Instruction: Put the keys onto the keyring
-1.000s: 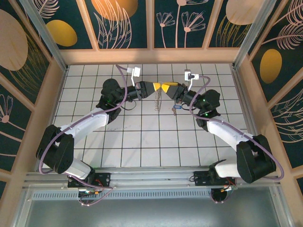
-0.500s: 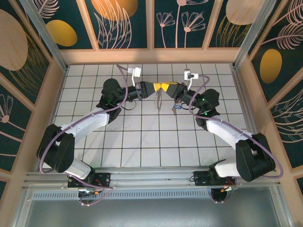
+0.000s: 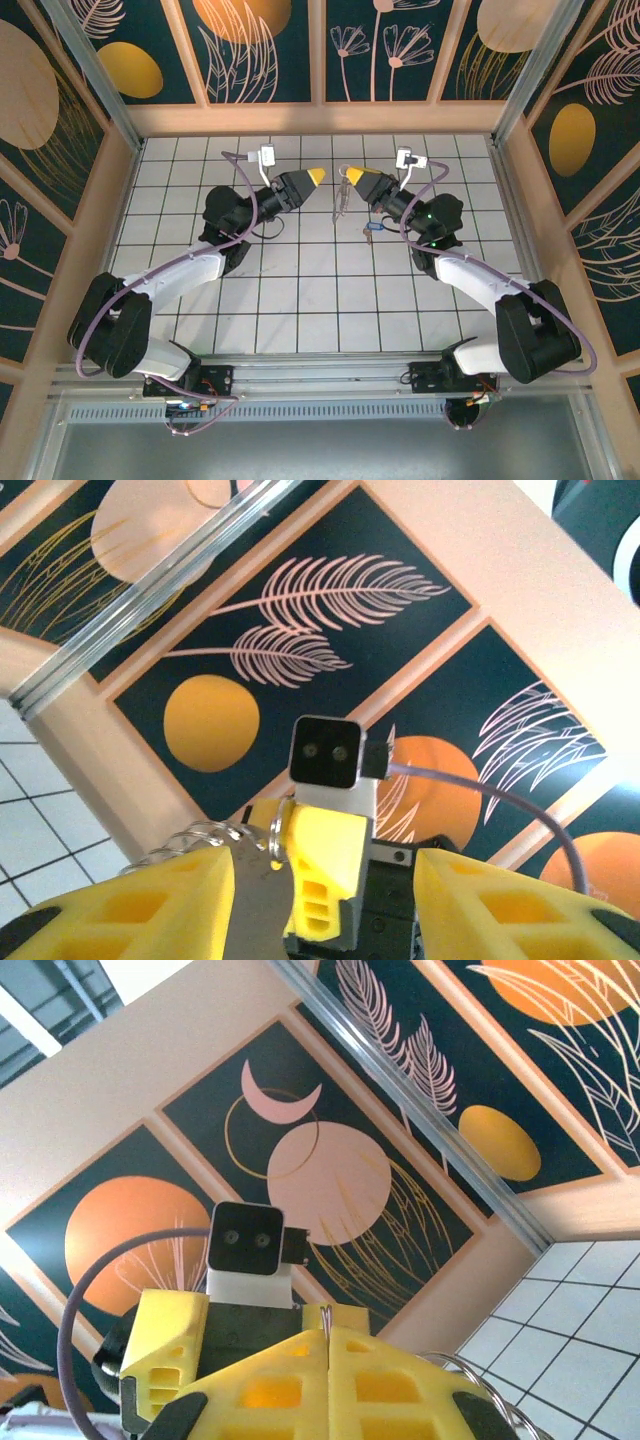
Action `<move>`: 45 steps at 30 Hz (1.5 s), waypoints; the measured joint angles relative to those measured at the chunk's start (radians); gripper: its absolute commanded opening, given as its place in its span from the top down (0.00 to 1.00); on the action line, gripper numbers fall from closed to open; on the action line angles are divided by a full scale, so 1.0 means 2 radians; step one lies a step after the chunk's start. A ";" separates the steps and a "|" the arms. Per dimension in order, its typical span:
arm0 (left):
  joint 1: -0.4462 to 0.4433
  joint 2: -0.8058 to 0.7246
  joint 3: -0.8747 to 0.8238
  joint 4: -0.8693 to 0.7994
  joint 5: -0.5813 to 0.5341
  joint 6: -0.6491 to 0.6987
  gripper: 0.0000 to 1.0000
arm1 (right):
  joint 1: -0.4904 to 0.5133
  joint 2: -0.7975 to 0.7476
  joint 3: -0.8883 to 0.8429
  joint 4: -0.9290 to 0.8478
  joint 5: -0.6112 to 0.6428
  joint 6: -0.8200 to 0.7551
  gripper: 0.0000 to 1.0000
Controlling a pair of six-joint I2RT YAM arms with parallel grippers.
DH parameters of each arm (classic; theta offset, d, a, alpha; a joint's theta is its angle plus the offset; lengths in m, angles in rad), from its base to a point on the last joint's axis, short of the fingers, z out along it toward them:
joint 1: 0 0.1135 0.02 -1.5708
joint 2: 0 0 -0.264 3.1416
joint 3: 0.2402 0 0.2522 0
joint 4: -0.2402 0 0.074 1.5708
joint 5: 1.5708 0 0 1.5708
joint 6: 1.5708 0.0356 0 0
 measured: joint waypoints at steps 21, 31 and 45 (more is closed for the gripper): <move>-0.006 0.019 -0.003 0.043 -0.023 -0.018 0.62 | 0.041 0.044 0.002 0.045 0.052 0.040 1.00; -0.014 0.031 -0.003 0.050 -0.023 -0.019 0.64 | 0.045 0.051 0.007 0.055 0.060 0.046 1.00; -0.017 0.038 -0.003 0.058 -0.026 -0.023 0.65 | 0.046 0.053 0.008 0.057 0.060 0.046 1.00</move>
